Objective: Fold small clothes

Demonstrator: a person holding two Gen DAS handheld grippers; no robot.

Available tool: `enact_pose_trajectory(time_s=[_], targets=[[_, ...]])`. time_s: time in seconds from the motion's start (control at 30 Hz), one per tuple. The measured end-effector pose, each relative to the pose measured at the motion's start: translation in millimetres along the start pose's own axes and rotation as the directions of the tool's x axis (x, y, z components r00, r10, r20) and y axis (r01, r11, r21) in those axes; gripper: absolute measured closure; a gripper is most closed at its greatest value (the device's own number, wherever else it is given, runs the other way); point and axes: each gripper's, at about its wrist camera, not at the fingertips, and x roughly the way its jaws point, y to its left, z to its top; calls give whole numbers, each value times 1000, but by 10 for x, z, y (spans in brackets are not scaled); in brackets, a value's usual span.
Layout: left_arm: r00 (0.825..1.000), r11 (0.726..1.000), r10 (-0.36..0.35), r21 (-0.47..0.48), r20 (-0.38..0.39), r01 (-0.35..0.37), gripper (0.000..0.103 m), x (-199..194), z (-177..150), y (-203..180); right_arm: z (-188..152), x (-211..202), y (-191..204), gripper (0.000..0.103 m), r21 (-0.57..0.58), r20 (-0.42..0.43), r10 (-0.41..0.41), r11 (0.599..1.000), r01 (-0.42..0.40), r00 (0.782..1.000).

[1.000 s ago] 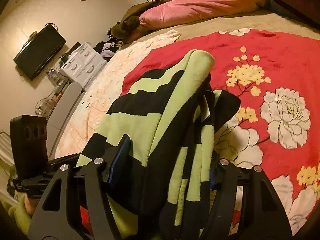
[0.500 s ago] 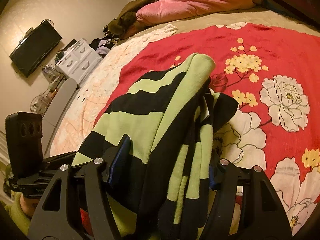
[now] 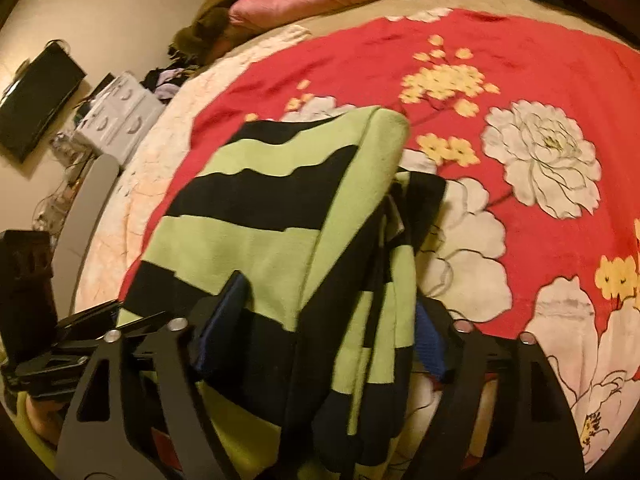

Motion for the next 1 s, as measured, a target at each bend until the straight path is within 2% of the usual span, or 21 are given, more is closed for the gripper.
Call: enact_pose_trajectory(time_s=[0.4,0.73,0.8,0.93,1.0], targets=[[1000,1000,11,4,-8,-11,50,8,-6,13,-7,5,-52,21,30,-16,-39,999,39,999],[999,999,31,12,26,-32,49,-178,-35,17,-25,-186,-11,19,23,-1,-74,997,74,997],[999,999,35,18,36,-36,45,-240,-45,7,-29,-259,13,14,23,13,-72,997,71,997],[997,998,47,37,68,-50,43,-408,-74,-29,-40,-460,95,12,16,67,-59,998,58,996],[995,997,55,41,84,-58,34,-500,-99,-46,-54,-586,149,12,2,101,-62,998,62,993]])
